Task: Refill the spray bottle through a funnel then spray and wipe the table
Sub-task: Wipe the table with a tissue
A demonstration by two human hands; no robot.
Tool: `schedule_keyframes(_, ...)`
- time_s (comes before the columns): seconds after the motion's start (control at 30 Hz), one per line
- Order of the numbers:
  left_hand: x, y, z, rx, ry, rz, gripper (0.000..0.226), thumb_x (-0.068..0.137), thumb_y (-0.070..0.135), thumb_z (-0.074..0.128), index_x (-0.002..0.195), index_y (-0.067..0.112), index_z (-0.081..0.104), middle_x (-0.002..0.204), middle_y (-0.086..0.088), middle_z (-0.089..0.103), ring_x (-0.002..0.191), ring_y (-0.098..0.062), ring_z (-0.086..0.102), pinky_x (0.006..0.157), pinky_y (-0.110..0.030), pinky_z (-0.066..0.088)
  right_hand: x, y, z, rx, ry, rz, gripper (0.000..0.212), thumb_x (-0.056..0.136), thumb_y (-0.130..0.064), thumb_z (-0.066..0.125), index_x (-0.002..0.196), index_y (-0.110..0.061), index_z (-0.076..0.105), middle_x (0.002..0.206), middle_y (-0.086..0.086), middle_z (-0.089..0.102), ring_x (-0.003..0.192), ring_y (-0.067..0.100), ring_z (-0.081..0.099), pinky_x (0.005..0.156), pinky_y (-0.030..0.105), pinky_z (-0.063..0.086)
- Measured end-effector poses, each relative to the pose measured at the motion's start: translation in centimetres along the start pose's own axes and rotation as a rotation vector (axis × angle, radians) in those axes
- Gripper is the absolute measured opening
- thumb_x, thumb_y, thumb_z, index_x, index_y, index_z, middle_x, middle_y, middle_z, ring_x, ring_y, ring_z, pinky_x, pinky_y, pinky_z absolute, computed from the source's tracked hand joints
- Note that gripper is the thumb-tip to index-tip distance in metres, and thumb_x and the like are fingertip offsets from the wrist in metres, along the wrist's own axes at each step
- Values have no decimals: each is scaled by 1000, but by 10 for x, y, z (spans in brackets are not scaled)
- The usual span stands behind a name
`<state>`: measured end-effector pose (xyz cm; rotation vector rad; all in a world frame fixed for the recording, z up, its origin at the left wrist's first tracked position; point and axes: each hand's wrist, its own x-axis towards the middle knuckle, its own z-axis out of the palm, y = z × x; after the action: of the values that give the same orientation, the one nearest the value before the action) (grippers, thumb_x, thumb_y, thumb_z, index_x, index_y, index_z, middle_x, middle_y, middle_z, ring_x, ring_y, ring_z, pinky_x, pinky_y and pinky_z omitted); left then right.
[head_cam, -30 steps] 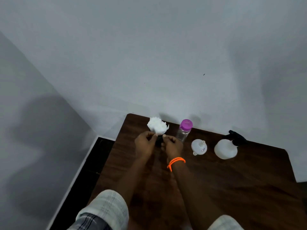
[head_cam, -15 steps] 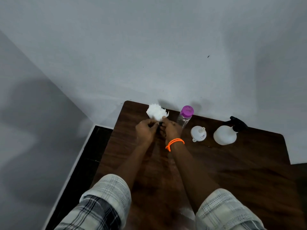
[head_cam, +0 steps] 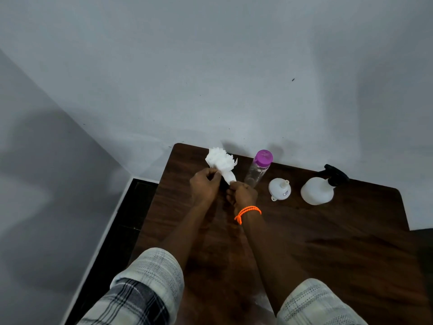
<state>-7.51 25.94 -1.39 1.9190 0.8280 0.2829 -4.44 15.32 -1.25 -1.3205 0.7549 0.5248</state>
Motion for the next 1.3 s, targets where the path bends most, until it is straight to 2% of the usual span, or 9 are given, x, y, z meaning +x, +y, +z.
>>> schedule_keyframes(0.13, 2, -1, 3, 26, -50, -21, 19, 86, 29, 76, 99, 16, 79, 93, 6, 77, 83, -4, 68, 69, -7, 45, -2, -1, -6, 24, -1, 7, 8, 87, -6, 67, 80, -9, 69, 62, 8, 65, 49, 18, 55, 51, 28, 45)
schedule_keyframes(0.3, 7, -10, 11, 22, -114, -178, 29, 86, 44, 73, 91, 16, 80, 86, 0, 77, 83, -16, 72, 80, -32, 59, -7, -10, -4, 88, -64, -75, 13, 87, -3, 63, 79, -12, 68, 81, 11, 72, 71, 22, 68, 61, 31, 54)
schedule_keyframes(0.37, 7, -10, 15, -159, -172, -373, 36, 84, 50, 72, 85, 14, 78, 83, -7, 77, 79, -21, 74, 78, -39, 63, -10, -14, -3, 118, -79, -102, 13, 86, -1, 60, 80, -11, 67, 84, 12, 73, 74, 24, 68, 61, 32, 55)
schedule_keyframes(0.53, -2, 7, 13, -771, -467, -774, 41, 93, 43, 68, 114, 8, 72, 97, -12, 74, 81, -19, 69, 74, -34, 62, -19, -22, -9, 99, -106, -173, 19, 73, -4, 61, 58, -14, 64, 69, 17, 61, 67, 29, 59, 62, 36, 50)
schedule_keyframes(0.8, -9, 0, 3, -889, -304, -783, 33, 87, 10, 76, 119, 1, 68, 108, -15, 74, 75, -14, 69, 57, -18, 58, -29, -12, -42, -8, -129, -165, 19, 89, 2, 54, 72, -5, 60, 74, 20, 70, 64, 32, 68, 57, 33, 54)
schedule_keyframes(0.97, -15, -25, -17, -799, -224, -792, 18, 85, 6, 78, 101, 11, 71, 90, -7, 75, 70, -10, 70, 51, -14, 53, -17, 2, -44, -163, -94, -72, 15, 91, -6, 56, 77, -7, 62, 72, 11, 70, 62, 27, 70, 54, 29, 53)
schedule_keyframes(1.13, -17, -48, -41, -810, -141, -787, 21, 83, 4, 79, 101, 10, 70, 94, -8, 75, 70, -10, 72, 49, -15, 52, -12, 16, -23, -310, -112, -70, 10, 90, -8, 59, 80, -9, 62, 70, 10, 69, 59, 24, 68, 49, 27, 50)
schedule_keyframes(1.23, -12, -61, -52, -784, -72, -764, 21, 83, 6, 80, 100, 12, 69, 98, -9, 74, 75, -12, 72, 55, -18, 55, -4, 26, -9, -450, -133, -139, 14, 90, -12, 62, 77, -12, 64, 77, 12, 72, 63, 24, 69, 52, 30, 55)
schedule_keyframes(1.3, -11, -73, -58, -514, 18, -702, 37, 81, 13, 83, 114, 11, 68, 113, -11, 71, 91, -19, 70, 74, -29, 59, 1, 35, -2, -697, -60, -287, 4, 85, -19, 69, 85, -16, 71, 90, 12, 75, 82, 29, 72, 74, 37, 59)
